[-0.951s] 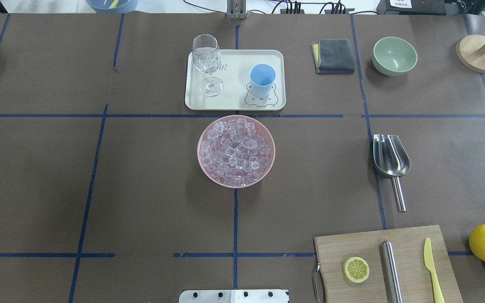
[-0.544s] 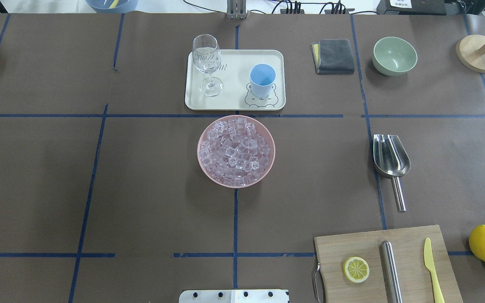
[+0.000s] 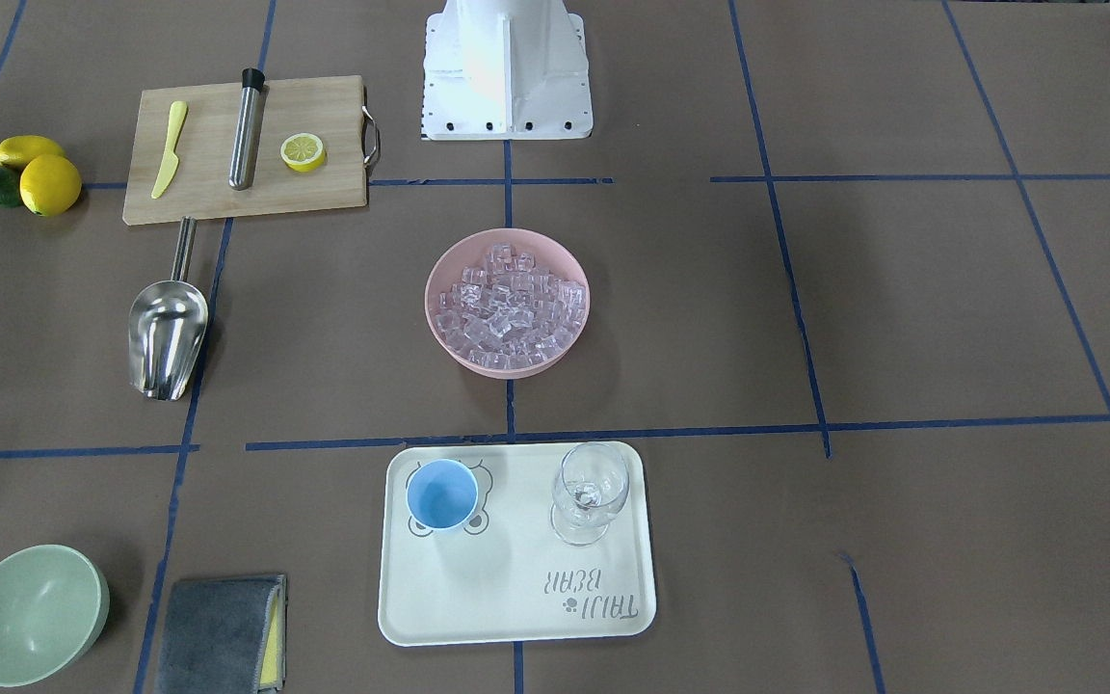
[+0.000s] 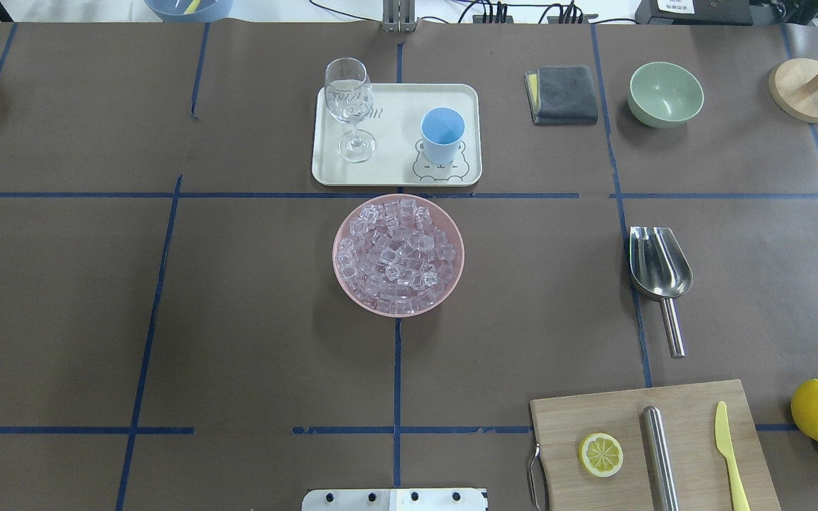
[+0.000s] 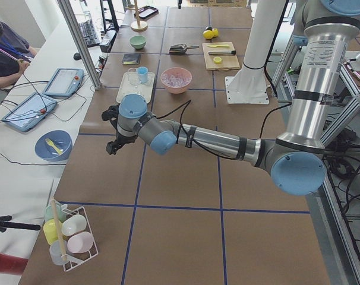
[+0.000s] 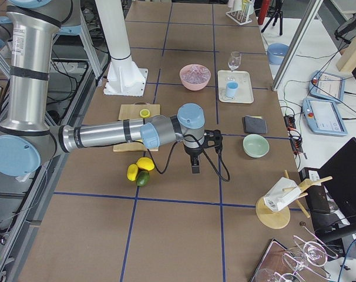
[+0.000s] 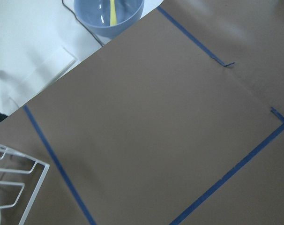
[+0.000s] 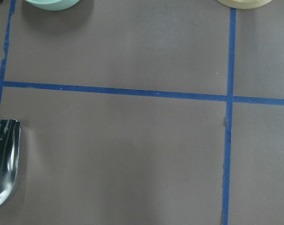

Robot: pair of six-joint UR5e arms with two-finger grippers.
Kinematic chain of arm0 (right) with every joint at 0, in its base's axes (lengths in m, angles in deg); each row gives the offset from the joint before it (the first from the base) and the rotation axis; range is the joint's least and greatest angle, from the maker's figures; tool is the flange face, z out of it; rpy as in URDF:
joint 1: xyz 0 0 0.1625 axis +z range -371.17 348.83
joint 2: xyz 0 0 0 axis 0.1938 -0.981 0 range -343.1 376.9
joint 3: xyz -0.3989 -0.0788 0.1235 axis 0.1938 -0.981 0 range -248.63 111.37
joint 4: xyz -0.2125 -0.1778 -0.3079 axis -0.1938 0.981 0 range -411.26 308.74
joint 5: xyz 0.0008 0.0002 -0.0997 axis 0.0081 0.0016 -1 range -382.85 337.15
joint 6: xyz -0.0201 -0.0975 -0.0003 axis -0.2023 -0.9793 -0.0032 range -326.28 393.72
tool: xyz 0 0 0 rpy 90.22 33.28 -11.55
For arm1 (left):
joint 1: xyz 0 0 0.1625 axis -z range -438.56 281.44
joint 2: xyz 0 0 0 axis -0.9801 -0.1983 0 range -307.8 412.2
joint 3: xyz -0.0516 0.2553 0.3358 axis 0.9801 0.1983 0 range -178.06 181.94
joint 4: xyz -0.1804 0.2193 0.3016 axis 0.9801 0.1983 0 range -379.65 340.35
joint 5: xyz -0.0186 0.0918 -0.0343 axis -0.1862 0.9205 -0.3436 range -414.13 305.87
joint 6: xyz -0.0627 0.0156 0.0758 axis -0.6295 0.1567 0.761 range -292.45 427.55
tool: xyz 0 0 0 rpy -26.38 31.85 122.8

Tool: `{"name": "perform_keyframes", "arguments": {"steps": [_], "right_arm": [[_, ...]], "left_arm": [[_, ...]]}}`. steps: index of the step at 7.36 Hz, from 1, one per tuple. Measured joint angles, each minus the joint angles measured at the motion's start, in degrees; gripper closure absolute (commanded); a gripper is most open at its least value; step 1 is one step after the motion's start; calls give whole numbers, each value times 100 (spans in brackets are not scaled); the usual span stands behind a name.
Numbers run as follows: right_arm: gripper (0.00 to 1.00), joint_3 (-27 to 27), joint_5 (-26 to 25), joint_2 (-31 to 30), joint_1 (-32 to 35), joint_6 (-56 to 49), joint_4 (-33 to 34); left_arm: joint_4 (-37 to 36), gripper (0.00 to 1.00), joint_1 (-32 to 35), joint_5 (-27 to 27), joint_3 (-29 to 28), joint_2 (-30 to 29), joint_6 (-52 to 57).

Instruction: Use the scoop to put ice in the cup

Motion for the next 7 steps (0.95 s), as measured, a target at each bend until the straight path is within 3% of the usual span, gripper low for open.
{"name": "perform_keyframes", "arguments": {"steps": [2,5,7], "right_arm": [[0,108,-38,171,-379,106,-3],[0,337,-146,450,-1024,886,-5],[0,581,-700,599,-1734,1781,-5]], "left_arm": [[1005,0,-953,17,-7,-87,-12],[1477,0,-2220,27,-199,-508,17],[1795,0,-2924,86,-429,-849,19]]}}
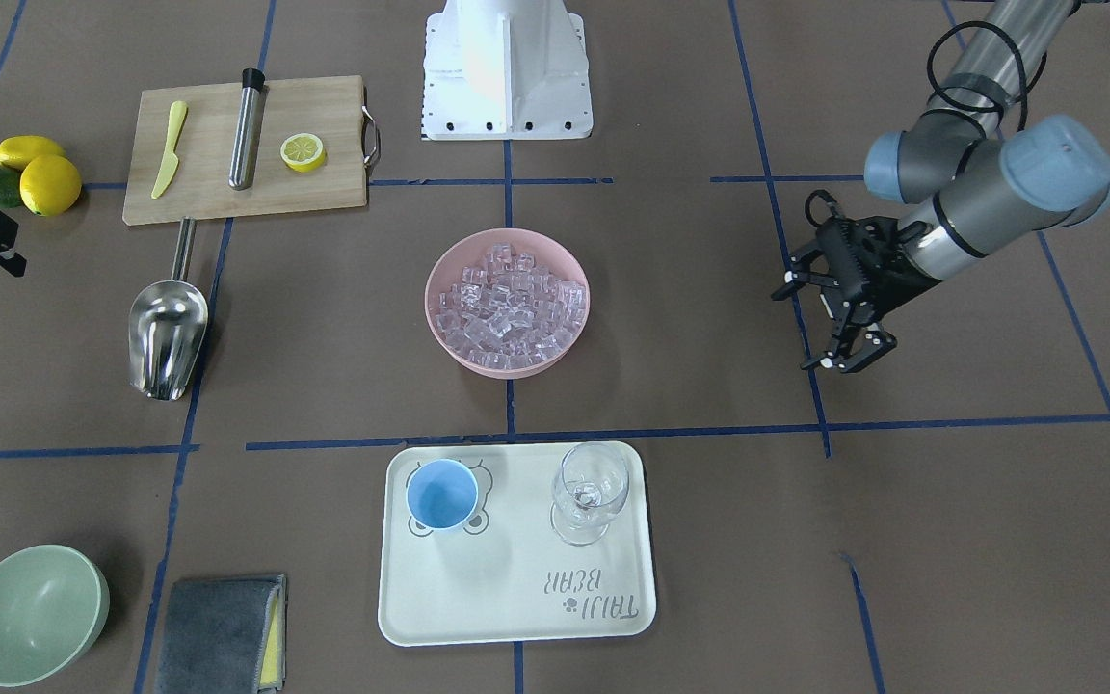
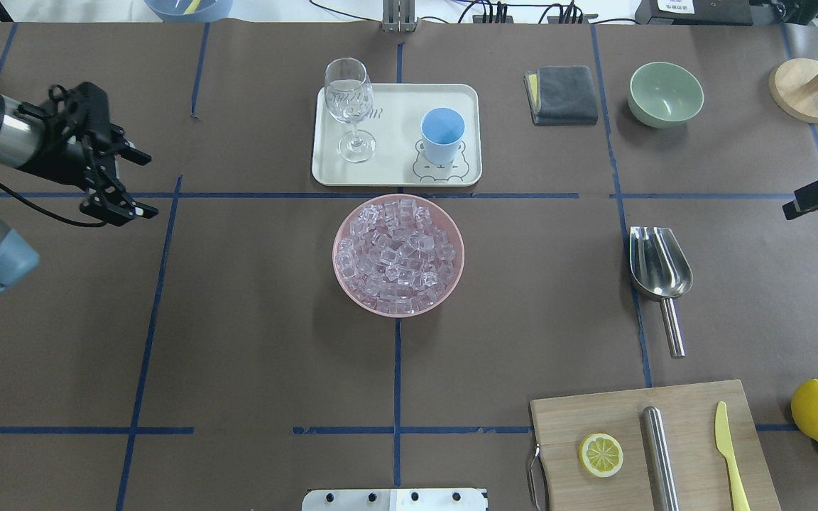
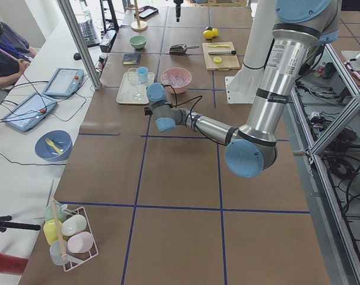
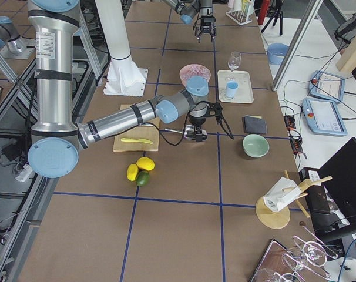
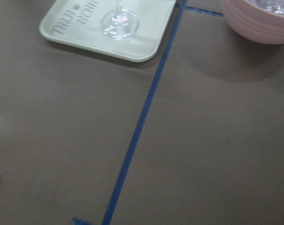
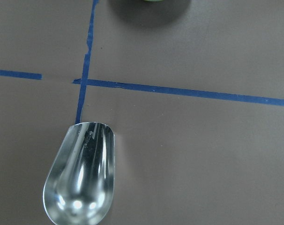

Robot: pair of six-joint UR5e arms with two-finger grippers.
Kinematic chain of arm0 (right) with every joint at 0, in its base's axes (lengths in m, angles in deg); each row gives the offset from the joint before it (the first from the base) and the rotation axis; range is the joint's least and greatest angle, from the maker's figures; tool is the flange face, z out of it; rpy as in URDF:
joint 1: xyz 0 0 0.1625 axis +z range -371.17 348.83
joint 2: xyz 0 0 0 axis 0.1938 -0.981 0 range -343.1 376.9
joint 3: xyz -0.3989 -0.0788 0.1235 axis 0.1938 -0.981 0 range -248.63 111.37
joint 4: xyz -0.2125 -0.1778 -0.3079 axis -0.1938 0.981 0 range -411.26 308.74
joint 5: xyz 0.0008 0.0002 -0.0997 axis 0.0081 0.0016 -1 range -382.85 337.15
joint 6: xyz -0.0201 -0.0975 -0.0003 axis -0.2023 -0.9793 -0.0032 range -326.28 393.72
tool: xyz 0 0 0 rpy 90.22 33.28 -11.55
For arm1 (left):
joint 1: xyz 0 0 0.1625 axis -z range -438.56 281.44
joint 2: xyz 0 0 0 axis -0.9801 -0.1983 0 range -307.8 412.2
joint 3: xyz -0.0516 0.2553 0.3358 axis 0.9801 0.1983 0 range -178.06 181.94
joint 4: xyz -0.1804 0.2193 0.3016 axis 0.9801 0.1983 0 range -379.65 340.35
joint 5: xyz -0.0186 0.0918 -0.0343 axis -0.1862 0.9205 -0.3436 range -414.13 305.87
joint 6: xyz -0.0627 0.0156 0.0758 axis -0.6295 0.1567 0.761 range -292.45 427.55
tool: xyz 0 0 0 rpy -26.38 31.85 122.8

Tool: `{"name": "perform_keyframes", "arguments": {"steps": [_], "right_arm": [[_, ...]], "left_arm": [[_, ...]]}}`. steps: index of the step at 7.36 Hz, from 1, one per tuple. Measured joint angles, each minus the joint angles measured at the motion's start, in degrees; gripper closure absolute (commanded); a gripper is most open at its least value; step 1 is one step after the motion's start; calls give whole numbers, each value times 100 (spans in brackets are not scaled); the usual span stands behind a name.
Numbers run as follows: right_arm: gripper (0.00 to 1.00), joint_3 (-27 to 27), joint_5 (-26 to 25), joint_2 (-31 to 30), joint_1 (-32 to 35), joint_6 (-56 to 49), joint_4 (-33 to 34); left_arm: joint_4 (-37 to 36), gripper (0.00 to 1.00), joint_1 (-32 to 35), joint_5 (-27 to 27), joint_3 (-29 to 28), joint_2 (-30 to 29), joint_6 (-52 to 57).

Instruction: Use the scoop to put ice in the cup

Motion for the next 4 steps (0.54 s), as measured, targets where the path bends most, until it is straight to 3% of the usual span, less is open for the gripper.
{"name": "perform_keyframes", "arguments": {"steps": [4], "right_arm": [[0,150,-598,107,-1044,1295,-358]], "left_arm": [[1039,0,-842,676,-684,-568,-9]]}}
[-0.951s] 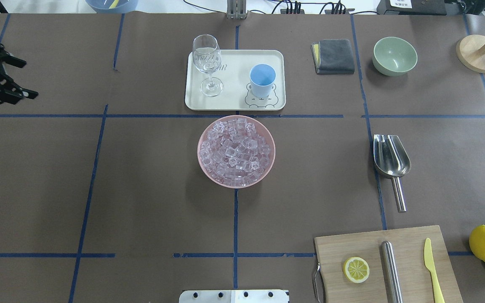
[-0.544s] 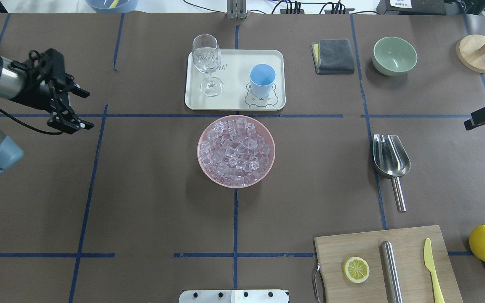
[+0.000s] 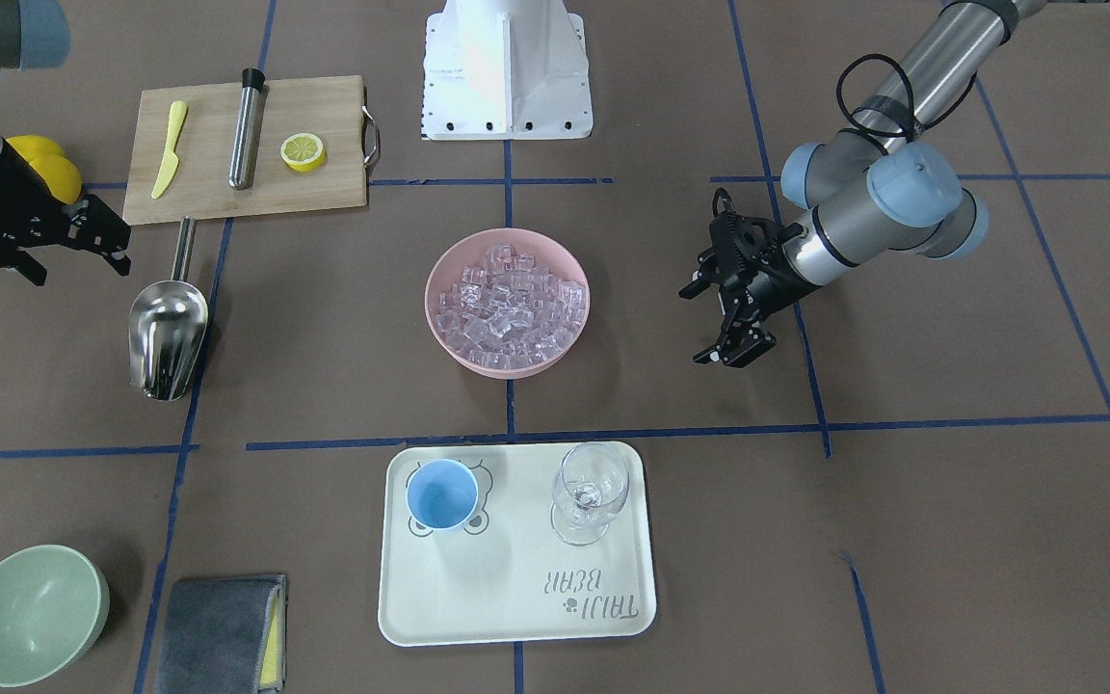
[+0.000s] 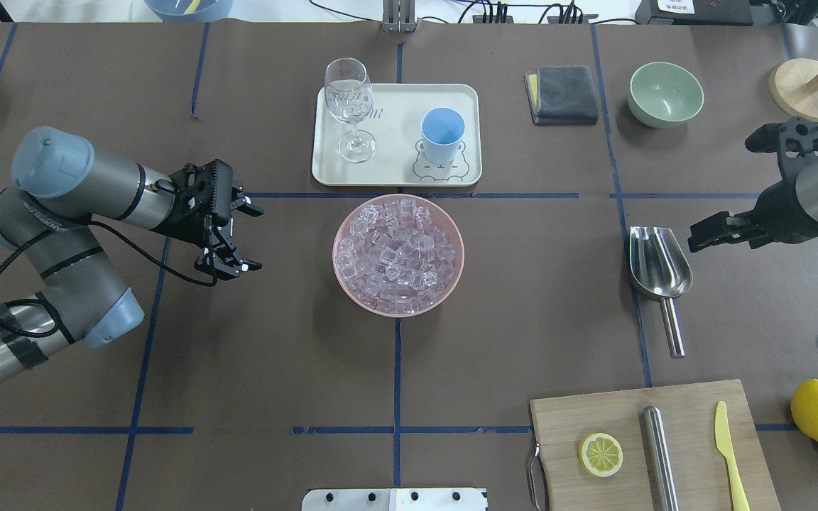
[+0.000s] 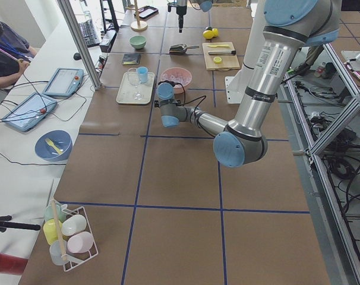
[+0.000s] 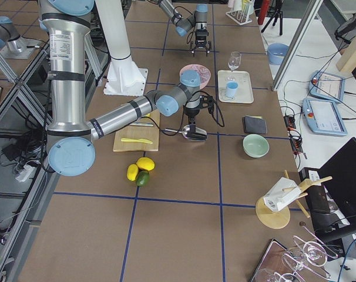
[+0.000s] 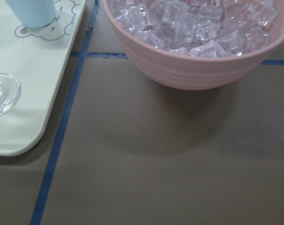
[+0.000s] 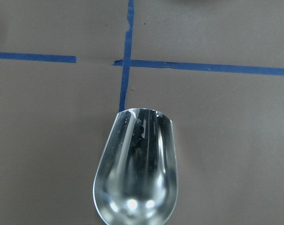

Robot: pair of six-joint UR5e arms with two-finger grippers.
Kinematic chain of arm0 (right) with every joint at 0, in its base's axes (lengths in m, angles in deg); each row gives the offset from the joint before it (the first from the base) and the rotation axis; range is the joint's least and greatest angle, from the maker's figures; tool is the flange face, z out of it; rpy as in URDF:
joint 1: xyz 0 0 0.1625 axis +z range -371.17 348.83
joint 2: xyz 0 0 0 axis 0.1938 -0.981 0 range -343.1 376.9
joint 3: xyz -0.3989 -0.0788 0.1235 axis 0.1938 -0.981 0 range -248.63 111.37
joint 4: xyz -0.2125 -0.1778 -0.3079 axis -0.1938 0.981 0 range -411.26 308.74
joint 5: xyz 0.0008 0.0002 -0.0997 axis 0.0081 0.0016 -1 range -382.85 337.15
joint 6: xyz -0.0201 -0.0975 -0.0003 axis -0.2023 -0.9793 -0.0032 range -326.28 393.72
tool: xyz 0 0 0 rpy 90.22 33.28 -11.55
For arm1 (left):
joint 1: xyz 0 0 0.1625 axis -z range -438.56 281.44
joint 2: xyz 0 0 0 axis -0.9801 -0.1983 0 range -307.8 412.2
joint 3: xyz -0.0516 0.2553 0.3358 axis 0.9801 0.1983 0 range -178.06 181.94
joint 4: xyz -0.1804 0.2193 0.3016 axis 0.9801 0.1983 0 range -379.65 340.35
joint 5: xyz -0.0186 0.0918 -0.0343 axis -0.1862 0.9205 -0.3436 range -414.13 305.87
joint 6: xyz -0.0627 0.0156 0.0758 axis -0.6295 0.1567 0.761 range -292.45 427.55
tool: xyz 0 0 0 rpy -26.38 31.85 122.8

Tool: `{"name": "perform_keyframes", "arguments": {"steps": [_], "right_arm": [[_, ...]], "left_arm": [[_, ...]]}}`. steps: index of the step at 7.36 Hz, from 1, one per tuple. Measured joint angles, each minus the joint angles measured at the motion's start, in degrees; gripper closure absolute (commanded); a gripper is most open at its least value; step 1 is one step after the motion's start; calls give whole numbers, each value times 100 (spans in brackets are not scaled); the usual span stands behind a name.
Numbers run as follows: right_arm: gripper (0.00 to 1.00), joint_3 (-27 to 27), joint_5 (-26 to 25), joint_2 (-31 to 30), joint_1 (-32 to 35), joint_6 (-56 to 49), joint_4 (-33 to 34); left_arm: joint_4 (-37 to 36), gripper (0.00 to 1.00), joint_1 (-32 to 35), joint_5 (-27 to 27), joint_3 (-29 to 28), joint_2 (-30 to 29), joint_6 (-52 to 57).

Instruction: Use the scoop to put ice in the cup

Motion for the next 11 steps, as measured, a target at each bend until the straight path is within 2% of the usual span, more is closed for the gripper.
{"name": "perform_keyframes", "arguments": {"steps": [5,8,11], "right_arm": [[0,113,-116,5,-206,289,-55],[0,119,-159,10,-283,469,-55],[0,116,-682,114,-951,1392,-56]], "left_arm": [[800,0,-797,980,-316,-415,-598],[852,0,-1019,1153,-398,-555,-865],[855,0,-1055,1188,-406,-573,-885]]}}
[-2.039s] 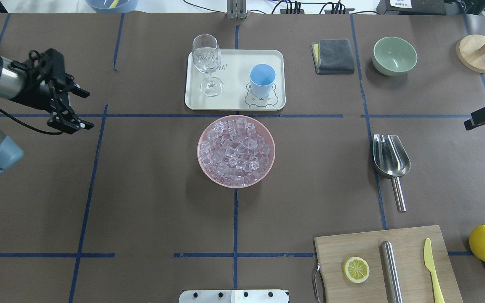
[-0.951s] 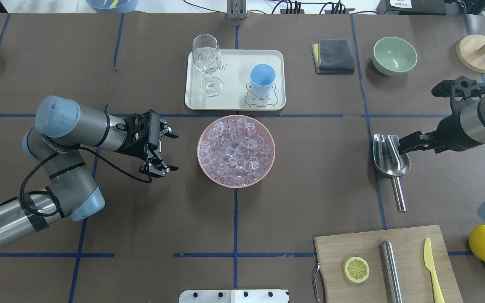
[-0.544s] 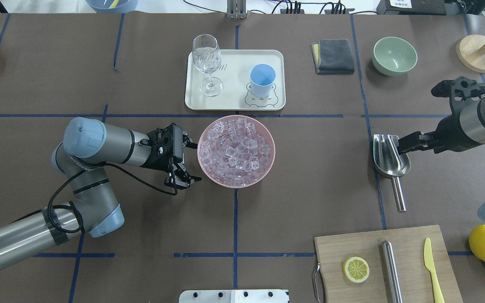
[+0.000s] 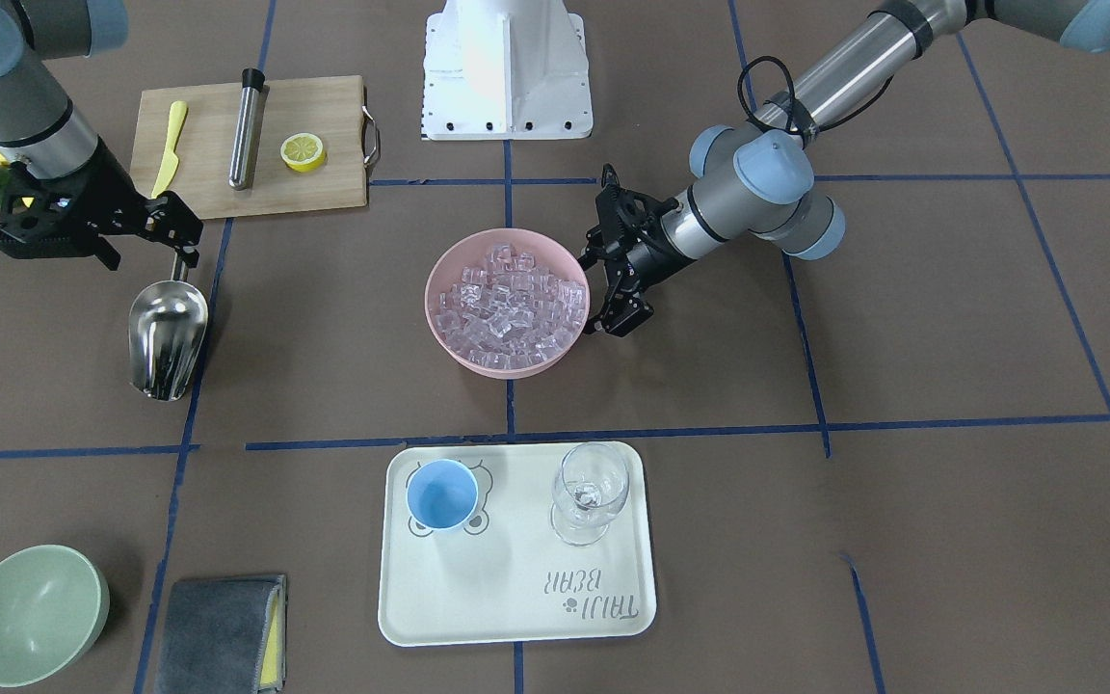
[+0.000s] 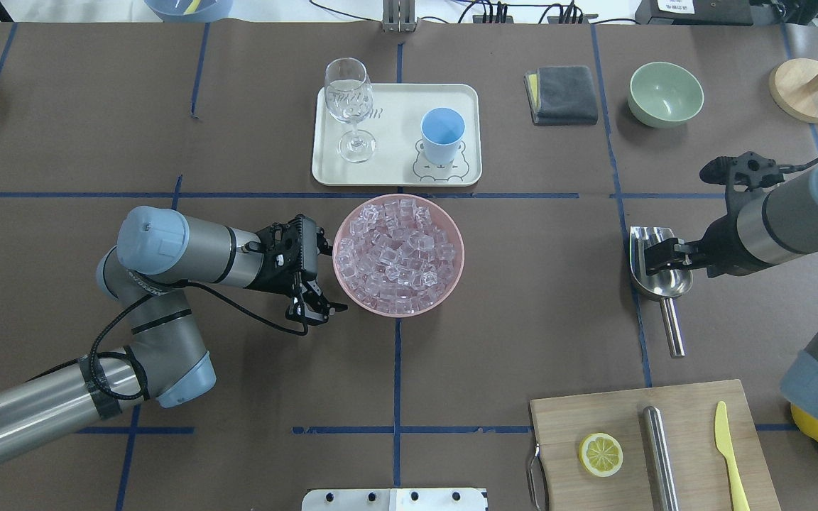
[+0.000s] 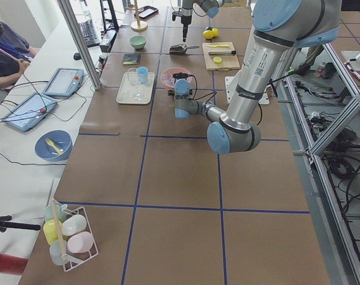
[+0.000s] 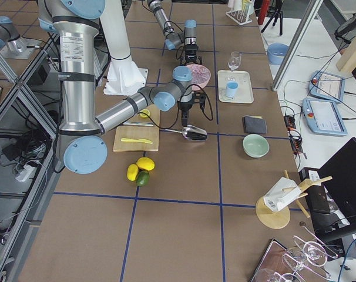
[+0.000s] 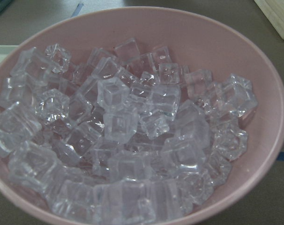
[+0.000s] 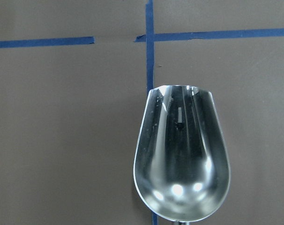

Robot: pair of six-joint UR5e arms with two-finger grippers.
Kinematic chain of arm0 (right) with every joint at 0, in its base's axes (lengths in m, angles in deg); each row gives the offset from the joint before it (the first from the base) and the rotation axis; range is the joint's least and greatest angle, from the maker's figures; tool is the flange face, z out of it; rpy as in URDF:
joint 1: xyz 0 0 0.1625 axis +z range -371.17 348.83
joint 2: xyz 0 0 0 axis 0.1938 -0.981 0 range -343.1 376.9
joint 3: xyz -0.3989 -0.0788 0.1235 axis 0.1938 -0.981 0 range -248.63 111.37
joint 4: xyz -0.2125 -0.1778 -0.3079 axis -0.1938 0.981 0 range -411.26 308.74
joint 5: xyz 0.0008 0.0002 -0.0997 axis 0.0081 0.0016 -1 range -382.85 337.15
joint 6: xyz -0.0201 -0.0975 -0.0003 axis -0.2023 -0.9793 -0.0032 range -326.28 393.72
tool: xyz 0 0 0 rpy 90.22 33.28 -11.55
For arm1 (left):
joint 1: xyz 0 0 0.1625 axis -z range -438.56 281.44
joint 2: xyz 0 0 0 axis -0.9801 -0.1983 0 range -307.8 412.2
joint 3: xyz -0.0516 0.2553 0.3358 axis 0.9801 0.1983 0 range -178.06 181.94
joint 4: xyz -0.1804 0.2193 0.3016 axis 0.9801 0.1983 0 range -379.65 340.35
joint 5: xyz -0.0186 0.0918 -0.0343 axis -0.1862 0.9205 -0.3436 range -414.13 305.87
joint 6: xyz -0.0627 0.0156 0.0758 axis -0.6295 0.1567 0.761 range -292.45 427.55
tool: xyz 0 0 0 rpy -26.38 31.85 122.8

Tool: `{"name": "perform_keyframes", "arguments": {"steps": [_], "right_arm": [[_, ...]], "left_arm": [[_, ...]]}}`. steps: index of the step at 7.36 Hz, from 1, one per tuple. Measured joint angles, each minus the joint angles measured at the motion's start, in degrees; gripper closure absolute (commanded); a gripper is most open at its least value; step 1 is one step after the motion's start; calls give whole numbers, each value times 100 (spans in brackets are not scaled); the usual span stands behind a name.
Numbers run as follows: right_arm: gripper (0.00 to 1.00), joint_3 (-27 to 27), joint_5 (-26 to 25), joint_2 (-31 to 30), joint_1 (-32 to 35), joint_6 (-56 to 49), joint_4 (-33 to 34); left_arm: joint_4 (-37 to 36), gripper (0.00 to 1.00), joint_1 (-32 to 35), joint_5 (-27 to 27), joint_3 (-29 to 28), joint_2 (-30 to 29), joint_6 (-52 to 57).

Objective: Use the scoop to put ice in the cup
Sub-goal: 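Grasp the metal scoop handle with the right gripper and lift it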

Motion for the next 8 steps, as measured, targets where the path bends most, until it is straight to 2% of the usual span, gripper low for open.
{"name": "perform_keyframes", "arguments": {"steps": [4,8], "right_arm": [[3,-224,-210,-86,-615,450,-4],[18,-280,-206,-331,-727,406,-17]], "left_arm": [[0,0,-3,5,0,-1,-1],[0,0,-3,10,-1,-5,-1]]}}
